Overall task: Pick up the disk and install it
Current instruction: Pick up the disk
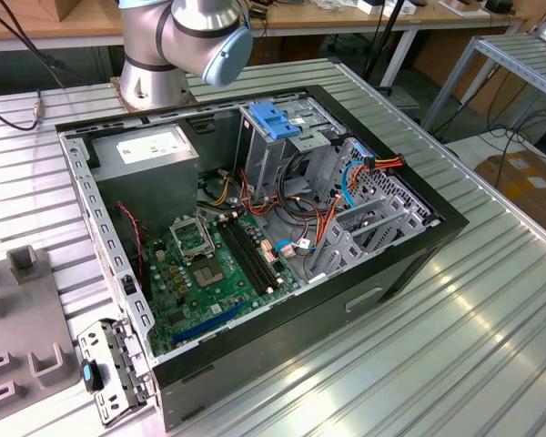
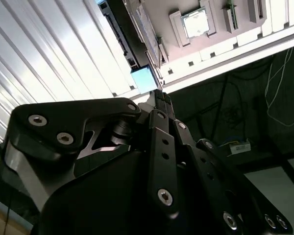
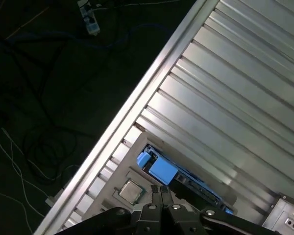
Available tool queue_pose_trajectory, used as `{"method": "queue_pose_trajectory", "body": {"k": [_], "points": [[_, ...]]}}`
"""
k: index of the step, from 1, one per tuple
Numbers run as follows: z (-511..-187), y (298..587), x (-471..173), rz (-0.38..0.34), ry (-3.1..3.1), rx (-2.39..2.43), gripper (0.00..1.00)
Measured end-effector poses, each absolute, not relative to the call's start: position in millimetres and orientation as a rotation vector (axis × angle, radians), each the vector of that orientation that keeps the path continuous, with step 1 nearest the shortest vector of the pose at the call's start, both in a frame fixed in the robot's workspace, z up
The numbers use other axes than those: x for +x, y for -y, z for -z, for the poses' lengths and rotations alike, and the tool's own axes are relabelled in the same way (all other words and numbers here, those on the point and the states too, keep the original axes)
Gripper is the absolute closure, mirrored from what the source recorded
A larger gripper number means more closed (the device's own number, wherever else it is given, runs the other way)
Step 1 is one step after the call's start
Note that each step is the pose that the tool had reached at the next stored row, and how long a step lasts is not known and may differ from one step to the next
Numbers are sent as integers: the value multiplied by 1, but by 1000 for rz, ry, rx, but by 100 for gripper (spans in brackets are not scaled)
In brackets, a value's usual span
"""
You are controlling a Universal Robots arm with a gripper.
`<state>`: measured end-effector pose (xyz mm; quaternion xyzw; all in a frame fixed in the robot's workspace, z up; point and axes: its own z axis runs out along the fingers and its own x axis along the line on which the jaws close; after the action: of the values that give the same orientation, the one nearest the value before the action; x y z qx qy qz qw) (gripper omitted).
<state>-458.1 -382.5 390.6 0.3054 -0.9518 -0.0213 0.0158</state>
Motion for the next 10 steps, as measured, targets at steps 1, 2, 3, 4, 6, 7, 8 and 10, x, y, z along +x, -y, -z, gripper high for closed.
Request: {"method": "queue_pose_trajectory", "body": {"k": [1,2,3,4,6,7,8,10], "points": [[-391,382,-458,66,2949,984,89],[-391,382,-458,65,2941,1006,89],[-391,382,-458,65,2934,1027,89],[-391,382,-458,64,2922,1059,89],[-391,382,-458,64,2905,1101,89],[-391,382,-458,63,2898,1121,89],[-391,382,-458,63,2890,1140,89],[-391,382,-458,62,2873,1182,89]]}}
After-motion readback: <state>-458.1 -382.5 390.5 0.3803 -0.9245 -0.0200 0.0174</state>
